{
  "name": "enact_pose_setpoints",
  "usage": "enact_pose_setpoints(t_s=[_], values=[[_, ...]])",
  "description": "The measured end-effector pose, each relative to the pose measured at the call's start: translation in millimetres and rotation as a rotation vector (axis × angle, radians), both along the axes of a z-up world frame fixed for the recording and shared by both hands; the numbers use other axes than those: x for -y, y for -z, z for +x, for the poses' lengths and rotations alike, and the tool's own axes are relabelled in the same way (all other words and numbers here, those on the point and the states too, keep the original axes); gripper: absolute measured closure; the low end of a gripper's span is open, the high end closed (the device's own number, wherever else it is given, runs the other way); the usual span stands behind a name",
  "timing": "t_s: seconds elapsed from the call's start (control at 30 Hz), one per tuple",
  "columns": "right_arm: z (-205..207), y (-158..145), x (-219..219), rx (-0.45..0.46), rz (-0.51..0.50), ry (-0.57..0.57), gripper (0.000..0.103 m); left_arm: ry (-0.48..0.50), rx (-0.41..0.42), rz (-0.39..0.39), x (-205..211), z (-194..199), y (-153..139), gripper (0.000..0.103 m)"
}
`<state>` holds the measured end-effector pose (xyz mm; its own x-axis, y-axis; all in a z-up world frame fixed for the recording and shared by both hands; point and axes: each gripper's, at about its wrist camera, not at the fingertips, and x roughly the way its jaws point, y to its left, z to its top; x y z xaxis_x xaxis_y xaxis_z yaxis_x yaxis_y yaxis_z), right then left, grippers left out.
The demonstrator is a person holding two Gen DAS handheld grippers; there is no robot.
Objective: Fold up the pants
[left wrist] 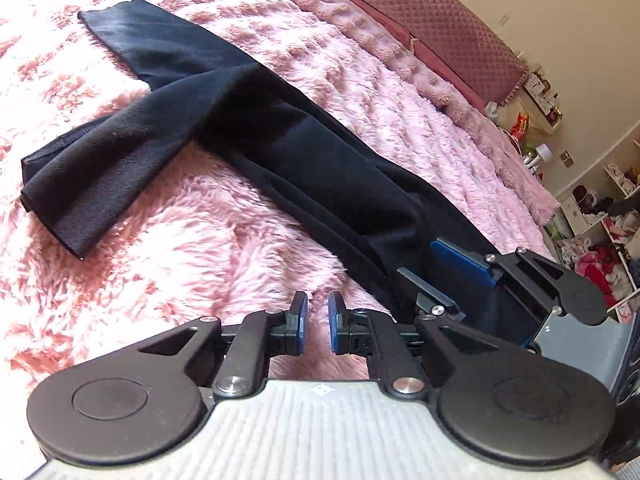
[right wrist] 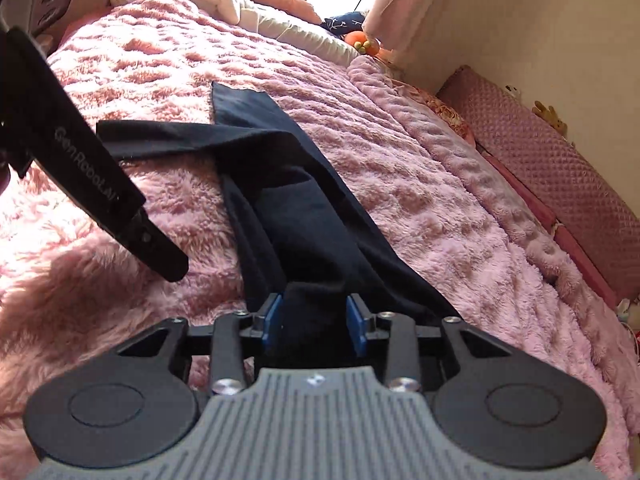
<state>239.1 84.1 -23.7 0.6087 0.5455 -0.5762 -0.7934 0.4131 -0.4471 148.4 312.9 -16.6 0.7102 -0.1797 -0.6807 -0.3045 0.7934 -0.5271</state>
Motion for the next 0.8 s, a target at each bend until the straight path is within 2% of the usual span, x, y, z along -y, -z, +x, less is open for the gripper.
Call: enact_pose_setpoints(t_s=[0.03,0.07,0.2,0.23,0.27,0.37,0.47,0.53,0.63,0.7,0.8], values=[[0.8,5.7,-7.9,0.016,-0.047,0.011,0.086,-0.004,0.004,0.000,-1.6,-1.6,-0.3,0.092],[0.7,9.7,-10.3,0.023,-0.079,0.018,0.088,-0.007,0.004,-0.002,-0.9,-3.6,0.4,0.092],[-2.6,11.3,-14.8,0.032,-0.110,0.006,0.087,-0.018,-0.011,-0.023,-4.3,-4.2,5.0,0.092],[-5.0,11.3,-15.9,0.043,-0.127,0.002,0.083,-0.021,-0.004,-0.040,-6.4,-6.0,6.7,0.092],[-7.5,13.0,-17.5,0.059,-0.148,0.001,0.079,-0.020,0.004,-0.078,-14.1,-8.2,8.1,0.092],[-17.2,24.7,-22.1,0.130,-0.227,-0.010,0.080,-0.021,-0.001,-0.196,-28.5,-13.2,15.4,0.092],[-23.9,33.7,-25.5,0.217,-0.270,-0.008,0.081,-0.031,0.008,-0.196,-31.6,-16.4,12.3,0.092],[-26.2,39.6,-28.5,0.273,-0.304,0.004,0.089,-0.035,0.021,-0.180,-31.8,-18.7,8.2,0.092],[-33.3,56.6,-31.0,0.400,-0.400,-0.027,0.085,-0.035,0.028,-0.206,-33.8,-21.0,6.4,0.089],[-39.7,59.6,-31.8,0.435,-0.418,-0.048,0.083,-0.036,0.027,-0.236,-36.3,-22.2,8.0,0.089],[-47.1,63.4,-35.3,0.503,-0.443,-0.058,0.072,-0.048,0.028,-0.241,-39.1,-24.3,8.7,0.088]])
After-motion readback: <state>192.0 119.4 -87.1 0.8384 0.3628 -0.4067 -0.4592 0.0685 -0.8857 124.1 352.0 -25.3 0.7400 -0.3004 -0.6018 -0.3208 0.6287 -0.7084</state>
